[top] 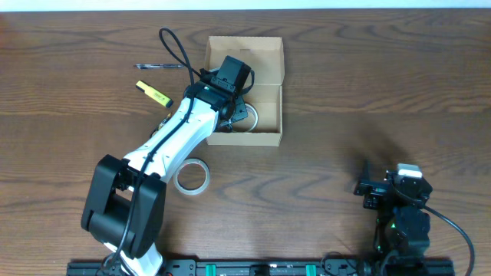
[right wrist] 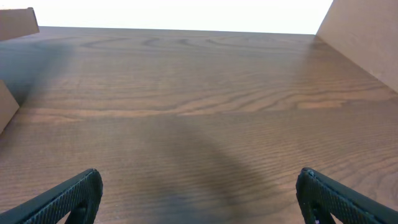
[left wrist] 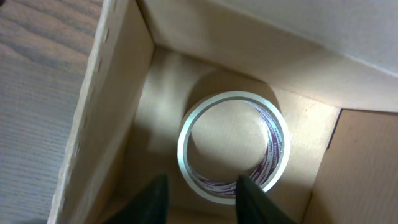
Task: Pack container
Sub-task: 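Carry the tape roll into the box and release it, then grasp the second clear tape roll with the left gripper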
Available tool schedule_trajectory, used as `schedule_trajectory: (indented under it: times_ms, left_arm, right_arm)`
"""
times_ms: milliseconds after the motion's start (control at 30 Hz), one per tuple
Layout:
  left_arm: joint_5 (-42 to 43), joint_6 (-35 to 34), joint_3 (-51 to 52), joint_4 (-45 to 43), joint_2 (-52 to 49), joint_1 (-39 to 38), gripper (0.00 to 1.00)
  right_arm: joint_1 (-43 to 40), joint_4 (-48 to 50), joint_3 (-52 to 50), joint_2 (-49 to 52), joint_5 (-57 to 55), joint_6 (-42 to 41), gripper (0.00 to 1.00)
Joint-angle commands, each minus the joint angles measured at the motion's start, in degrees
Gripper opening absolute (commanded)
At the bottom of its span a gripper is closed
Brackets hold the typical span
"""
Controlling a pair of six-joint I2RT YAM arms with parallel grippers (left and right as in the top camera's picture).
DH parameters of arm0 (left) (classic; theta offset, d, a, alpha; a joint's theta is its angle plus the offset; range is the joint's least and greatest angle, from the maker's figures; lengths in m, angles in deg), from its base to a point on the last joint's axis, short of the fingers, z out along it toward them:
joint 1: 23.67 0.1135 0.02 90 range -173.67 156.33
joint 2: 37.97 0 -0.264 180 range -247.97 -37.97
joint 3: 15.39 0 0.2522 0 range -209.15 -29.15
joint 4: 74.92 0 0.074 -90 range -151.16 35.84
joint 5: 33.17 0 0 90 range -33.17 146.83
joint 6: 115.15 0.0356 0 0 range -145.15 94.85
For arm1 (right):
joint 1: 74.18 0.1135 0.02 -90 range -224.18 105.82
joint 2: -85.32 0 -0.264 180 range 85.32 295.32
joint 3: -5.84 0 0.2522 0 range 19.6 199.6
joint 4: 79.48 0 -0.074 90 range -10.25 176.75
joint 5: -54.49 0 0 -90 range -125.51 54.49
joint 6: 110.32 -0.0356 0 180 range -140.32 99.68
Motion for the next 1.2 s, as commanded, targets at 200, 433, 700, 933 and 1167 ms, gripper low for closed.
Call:
schedule_trajectory:
  times_ms: [200,433,700,933,1167]
  left_arm:
    - [-9.35,-4.96,-1.73,-0.17,6.71,0.33,0.59]
    - [-20.13,-21.24,-0.31,16.57,19.23,2.23,0.73]
    - [-16.9,-39.47,16.5,18.16,32.89,2.43,0.76]
    - [-10.69,-47.36,33.42,11.04,39.06,2.38,0.76]
    - [-6.27,-53.07,42.58,4.26,38.4,2.34,0.76]
  right_arm:
    - [-0.37,-0.07,-0.17,-0.33,-0.13,-1.03,0.99]
    - [-0.37,-0.07,-0.17,-0.33,-0.15,-1.03,0.99]
    - [-0.35,-0.07,-0.17,-0.33,-0.15,-1.03,0.99]
    - [-0.35,-0.07,-0.17,-0.33,-0.15,-1.03,0.99]
    - [-0.37,-0.07,-0.17,-0.33,-0.15,-1.03,0.99]
